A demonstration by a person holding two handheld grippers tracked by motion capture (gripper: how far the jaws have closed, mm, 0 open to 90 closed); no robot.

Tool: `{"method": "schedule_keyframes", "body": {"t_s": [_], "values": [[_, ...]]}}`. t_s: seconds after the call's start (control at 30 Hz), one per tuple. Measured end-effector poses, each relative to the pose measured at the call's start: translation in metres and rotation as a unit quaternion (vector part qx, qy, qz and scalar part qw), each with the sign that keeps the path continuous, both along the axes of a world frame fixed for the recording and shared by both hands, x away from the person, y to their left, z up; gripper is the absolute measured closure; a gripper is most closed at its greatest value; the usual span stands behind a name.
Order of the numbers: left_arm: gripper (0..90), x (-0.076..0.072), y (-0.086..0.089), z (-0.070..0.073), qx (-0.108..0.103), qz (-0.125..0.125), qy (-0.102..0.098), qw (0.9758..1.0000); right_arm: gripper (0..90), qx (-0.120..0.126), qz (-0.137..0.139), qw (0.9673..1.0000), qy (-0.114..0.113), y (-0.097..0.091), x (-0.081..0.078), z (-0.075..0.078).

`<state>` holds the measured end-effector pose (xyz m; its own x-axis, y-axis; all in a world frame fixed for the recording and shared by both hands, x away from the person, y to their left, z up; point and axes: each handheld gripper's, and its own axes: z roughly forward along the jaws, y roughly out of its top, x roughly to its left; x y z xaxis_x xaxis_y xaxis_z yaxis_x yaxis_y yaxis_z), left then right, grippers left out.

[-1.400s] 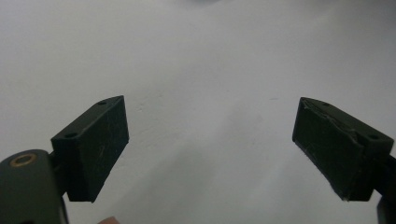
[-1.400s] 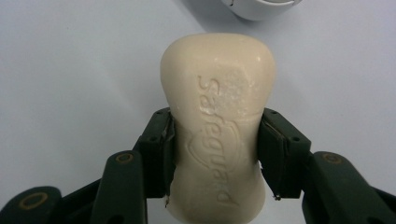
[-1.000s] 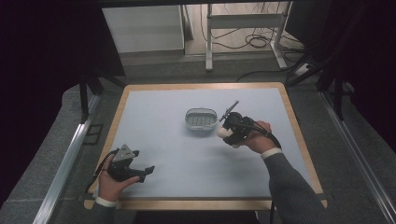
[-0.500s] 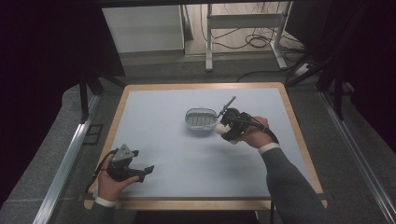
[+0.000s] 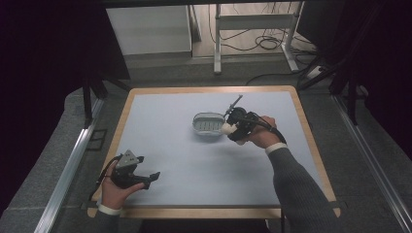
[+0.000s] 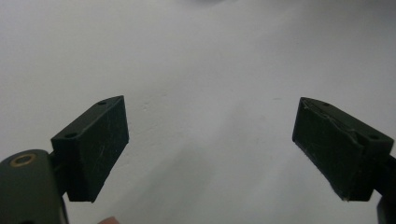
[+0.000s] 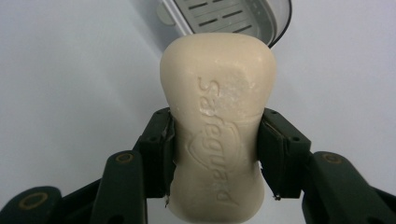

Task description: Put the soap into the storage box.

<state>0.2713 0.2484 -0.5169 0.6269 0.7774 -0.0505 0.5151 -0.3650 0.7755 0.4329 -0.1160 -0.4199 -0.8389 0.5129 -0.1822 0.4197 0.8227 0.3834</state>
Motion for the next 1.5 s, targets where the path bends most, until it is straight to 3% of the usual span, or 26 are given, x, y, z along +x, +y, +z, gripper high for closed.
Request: {"method": "schedule_keyframes", "body": {"t_s": [0.13, 0.67, 1.5], "values": [[11.3, 0.000, 0.000, 0.000, 0.000, 0.000, 0.001, 1.0000, 49.7, 0.000, 0.002, 1.0000, 0.007, 0.003, 0.004, -0.002], [11.3, 0.000, -0.002, 0.000, 0.004, -0.002, 0.001, 1.0000, 49.8, 0.002, 0.008, 0.9999, -0.009, 0.013, 0.017, 0.002], [11.3, 0.000, 0.000, 0.000, 0.005, -0.001, 0.000, 1.0000, 49.7, -0.012, 0.019, 0.9997, -0.008, 0.033, 0.038, 0.001]]}}
